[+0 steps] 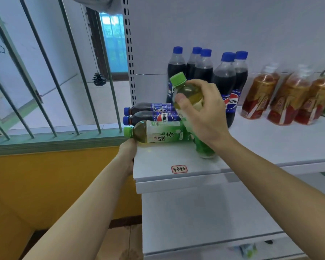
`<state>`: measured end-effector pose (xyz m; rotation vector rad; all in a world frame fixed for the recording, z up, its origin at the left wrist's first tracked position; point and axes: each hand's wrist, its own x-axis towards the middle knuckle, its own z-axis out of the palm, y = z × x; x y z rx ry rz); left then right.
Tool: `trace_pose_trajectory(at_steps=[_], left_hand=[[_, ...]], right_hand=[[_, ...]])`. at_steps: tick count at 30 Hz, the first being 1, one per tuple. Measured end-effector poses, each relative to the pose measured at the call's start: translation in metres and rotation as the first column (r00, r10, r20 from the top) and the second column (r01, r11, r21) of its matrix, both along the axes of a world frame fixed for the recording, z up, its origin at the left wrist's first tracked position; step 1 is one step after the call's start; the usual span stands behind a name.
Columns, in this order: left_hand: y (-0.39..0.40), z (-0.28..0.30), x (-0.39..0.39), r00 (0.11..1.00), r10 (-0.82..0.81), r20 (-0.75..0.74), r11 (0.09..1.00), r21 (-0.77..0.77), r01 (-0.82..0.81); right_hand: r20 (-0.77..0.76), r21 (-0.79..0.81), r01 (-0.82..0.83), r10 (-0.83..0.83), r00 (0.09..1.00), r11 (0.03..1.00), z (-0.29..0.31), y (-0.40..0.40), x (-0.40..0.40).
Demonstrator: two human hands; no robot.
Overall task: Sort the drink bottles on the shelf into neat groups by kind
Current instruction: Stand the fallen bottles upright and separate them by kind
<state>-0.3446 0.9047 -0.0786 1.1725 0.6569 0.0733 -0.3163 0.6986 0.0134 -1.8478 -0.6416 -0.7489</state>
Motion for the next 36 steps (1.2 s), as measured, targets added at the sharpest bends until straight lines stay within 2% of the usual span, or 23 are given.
trace_pose_trajectory(at_steps=[4,7,13,19,21,23,25,26,27,28,30,32,34,36], left_hand=[[-0.003,0.001,-0.003,1.000,-0.007,0.012,0.999,0.042,0.006],[-0.005,0.003,-0.005,1.000,-0.004,0.015,0.998,0.065,0.003],[-0.005,0.009,-0.007,0.996,-0.055,-0.068,0.992,0.109,0.062],[-0.001,0.005,-0.003,0.983,-0.105,-0.148,0.947,0.286,0.144],[-0.001,0.005,-0.002,0.979,-0.137,-0.154,0.885,0.424,0.191],[-0.003,0.006,-0.003,0.974,-0.155,-0.165,0.794,0.565,0.222],[-0.002,0.006,-0.002,0.973,-0.140,-0.184,0.717,0.658,0.228],[-0.001,0.005,-0.001,0.972,-0.135,-0.194,0.690,0.685,0.233],[0.000,0.005,0.000,0.970,-0.136,-0.203,0.673,0.699,0.241],[0.000,0.006,0.000,0.968,-0.139,-0.208,0.657,0.712,0.247],[0.001,0.005,0.001,0.964,-0.151,-0.220,0.615,0.743,0.266],[0.002,0.004,0.001,0.960,-0.154,-0.234,0.562,0.778,0.280],[0.003,0.003,0.002,0.957,-0.167,-0.237,0.521,0.802,0.290],[0.004,0.002,0.003,0.951,-0.182,-0.250,0.473,0.825,0.308]], right_hand=[[-0.071,0.220,0.050,-0.035,0.997,0.974,-0.006,-0.010,-0.001],[-0.064,0.283,0.059,-0.043,0.997,0.957,-0.013,-0.016,-0.005],[-0.035,0.306,0.069,-0.062,0.997,0.950,-0.019,-0.025,-0.014],[-0.071,0.194,0.079,-0.067,0.995,0.978,-0.011,-0.042,-0.022],[0.049,0.188,0.147,-0.159,0.986,0.971,-0.006,-0.044,-0.032],[0.344,0.150,0.200,-0.241,0.908,0.968,-0.006,-0.038,-0.046],[0.583,-0.010,0.155,-0.120,0.803,0.988,-0.007,-0.018,-0.058],[0.603,-0.143,0.121,-0.010,0.798,0.982,-0.007,-0.005,-0.061],[0.550,-0.300,0.089,0.096,0.830,0.950,-0.006,0.009,-0.063],[0.434,-0.466,0.061,0.167,0.885,0.883,-0.005,0.023,-0.062],[0.158,-0.753,0.027,0.141,0.977,0.657,-0.001,0.047,-0.047],[-0.043,-0.901,-0.066,0.063,0.997,0.430,0.004,0.064,-0.028],[-0.051,-0.950,-0.059,0.036,0.998,0.306,0.004,0.073,-0.012],[0.012,-0.972,0.004,0.034,0.999,0.236,0.002,0.079,-0.005]])
